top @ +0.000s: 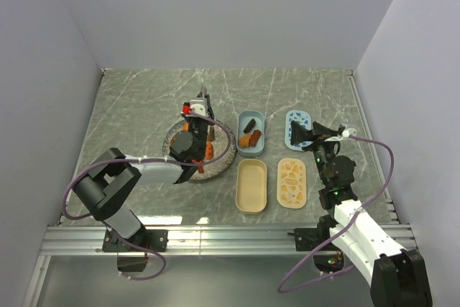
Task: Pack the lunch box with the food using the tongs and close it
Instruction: Pick up the food using the clamp
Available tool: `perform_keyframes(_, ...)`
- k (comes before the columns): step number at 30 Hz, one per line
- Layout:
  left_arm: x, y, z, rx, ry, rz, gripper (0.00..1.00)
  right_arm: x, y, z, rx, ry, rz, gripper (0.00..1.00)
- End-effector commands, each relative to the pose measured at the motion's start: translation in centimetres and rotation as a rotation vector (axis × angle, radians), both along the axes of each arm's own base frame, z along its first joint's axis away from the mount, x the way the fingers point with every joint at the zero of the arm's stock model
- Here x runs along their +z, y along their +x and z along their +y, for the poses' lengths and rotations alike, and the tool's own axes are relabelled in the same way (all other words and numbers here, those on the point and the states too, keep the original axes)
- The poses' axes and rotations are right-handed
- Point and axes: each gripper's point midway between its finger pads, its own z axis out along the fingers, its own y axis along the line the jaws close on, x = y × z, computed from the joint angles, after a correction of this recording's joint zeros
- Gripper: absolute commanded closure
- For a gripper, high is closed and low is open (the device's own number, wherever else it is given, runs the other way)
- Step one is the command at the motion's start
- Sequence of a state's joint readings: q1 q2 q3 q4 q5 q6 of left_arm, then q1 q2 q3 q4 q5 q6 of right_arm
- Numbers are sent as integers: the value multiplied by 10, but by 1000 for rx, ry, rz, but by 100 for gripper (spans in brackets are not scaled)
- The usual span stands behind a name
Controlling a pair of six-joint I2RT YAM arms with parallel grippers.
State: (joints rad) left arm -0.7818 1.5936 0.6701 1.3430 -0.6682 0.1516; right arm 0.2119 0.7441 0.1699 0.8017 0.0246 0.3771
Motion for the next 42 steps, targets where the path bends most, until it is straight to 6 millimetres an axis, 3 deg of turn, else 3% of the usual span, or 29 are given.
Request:
perform_keyframes(1,27,-5,-2,-40,-112,-78,65,20,0,3,10,10,-63,4)
perform_keyframes(8,32,-9,0,-53,-118,-82,64,19,0,3,10,10,-62,4)
perform_keyframes(24,19,5,-17,-68,-81,-61,64,19,1,3,12,7,-60,4)
perform_keyframes(42,27,10,-21,-41,-54,-161,66,18,3,4,12,5,-55,4)
